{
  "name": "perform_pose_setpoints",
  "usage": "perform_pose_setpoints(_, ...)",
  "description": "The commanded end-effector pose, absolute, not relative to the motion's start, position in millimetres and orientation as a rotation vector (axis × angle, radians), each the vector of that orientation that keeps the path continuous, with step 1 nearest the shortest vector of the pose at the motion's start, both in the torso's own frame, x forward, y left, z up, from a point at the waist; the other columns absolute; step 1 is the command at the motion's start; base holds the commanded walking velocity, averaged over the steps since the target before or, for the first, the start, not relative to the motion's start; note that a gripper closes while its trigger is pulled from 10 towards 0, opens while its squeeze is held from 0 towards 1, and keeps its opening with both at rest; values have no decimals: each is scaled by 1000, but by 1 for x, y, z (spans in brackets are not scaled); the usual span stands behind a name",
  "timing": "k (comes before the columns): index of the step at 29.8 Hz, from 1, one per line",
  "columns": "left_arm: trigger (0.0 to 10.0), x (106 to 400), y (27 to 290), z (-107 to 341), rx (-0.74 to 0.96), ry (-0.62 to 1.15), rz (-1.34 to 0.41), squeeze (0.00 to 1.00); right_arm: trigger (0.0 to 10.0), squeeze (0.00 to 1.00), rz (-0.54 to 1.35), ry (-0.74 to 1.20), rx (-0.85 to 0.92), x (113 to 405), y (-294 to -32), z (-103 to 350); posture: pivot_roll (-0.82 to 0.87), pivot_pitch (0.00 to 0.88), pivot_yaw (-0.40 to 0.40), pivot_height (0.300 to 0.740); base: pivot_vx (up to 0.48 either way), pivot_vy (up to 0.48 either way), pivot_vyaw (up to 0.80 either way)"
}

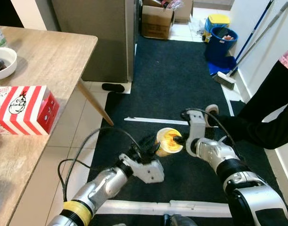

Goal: Restocking fridge

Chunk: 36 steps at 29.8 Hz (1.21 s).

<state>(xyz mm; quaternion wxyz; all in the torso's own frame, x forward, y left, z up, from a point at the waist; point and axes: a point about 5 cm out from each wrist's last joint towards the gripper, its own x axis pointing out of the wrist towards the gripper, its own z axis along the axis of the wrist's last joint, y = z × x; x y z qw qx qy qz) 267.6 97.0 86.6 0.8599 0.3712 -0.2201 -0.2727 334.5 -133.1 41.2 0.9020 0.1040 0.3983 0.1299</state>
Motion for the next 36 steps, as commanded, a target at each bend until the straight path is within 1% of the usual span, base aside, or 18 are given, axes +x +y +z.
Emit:
perform_pose_setpoints(1, 10000, 268, 96, 88, 706, -421, -553, 0, 10000, 0, 191, 826, 219, 329, -147, 32, 29, 120, -103, 740, 0, 0, 0)
perform_pose_setpoints(2, 10000, 272, 98, 88, 671, -384, -533, 0, 10000, 0, 150, 809, 220, 327, -153, 29, 31, 119, -103, 740, 0, 0, 0)
perform_pose_setpoints(3, 10000, 275, 104, 80, 643, -306, -505, 0, 10000, 0, 83, 784, 245, 324, -162, 24, 31, 115, -102, 740, 0, 0, 0)
perform_pose_setpoints(4, 10000, 275, 104, 80, 643, -306, -505, 0, 10000, 0, 83, 784, 245, 324, -162, 24, 31, 115, -102, 740, 0, 0, 0)
perform_pose_setpoints(7, 10000, 274, 122, 50, 568, -84, -418, 0, 10000, 0, -84, 711, 270, 313, -186, 12, 23, 112, -90, 740, 0, 0, 0)
perform_pose_setpoints(8, 10000, 274, 122, 50, 568, -84, -418, 0, 10000, 0, -84, 711, 270, 313, -186, 12, 23, 112, -90, 740, 0, 0, 0)
perform_pose_setpoints(9, 10000, 272, 127, 41, 542, -24, -390, 0, 10000, 0, -121, 692, 269, 308, -192, 8, 17, 112, -85, 740, 0, 0, 0)
perform_pose_setpoints(10, 10000, 266, 135, 23, 493, 97, -342, 0, 10000, 0, -183, 681, 285, 293, -203, -3, 7, 110, -76, 740, 0, 0, 0)
perform_pose_setpoints(11, 10000, 266, 135, 23, 493, 97, -342, 0, 10000, 0, -183, 681, 285, 293, -203, -3, 7, 110, -76, 740, 0, 0, 0)
perform_pose_setpoints(13, 10000, 262, 140, 11, 434, 195, -300, 0, 10000, 0, -228, 680, 277, 280, -212, -13, 1, 108, -68, 740, 0, 0, 0)
perform_pose_setpoints(14, 10000, 262, 140, 11, 434, 195, -300, 0, 10000, 0, -228, 680, 277, 280, -212, -13, 1, 108, -68, 740, 0, 0, 0)
perform_pose_setpoints(15, 10000, 261, 143, 5, 389, 244, -274, 0, 10000, 0, -255, 682, 253, 271, -219, -19, 0, 107, -66, 740, 0, 0, 0)
perform_pose_setpoints(16, 10000, 258, 148, -4, 302, 331, -205, 0, 10000, 0, -334, 689, 234, 249, -234, -32, -11, 103, -53, 740, 0, 0, 0)
perform_pose_setpoints(19, 10000, 257, 152, -9, 265, 366, -166, 0, 10000, 0, -370, 695, 230, 237, -242, -38, -14, 100, -47, 740, 0, 0, 0)
perform_pose_setpoints(20, 10000, 255, 157, -14, 214, 412, -107, 0, 10000, 0, -394, 691, 216, 224, -248, -44, -18, 97, -43, 740, 0, 0, 0)
perform_pose_setpoints(23, 10000, 251, 166, -24, 125, 487, -18, 0, 10000, 0, -380, 660, 161, 212, -253, -47, -20, 91, -44, 740, 0, 0, 0)
perform_pose_setpoints(28, 10000, 251, 168, -25, 125, 499, -10, 0, 10000, 0, -352, 603, 123, 212, -251, -44, -18, 89, -46, 740, 0, 0, 0)
perform_pose_setpoints(36, 10000, 257, 167, -20, 145, 465, -51, 0, 10000, 0, -291, 498, 104, 226, -238, -34, -11, 92, -44, 740, 0, 0, 0)
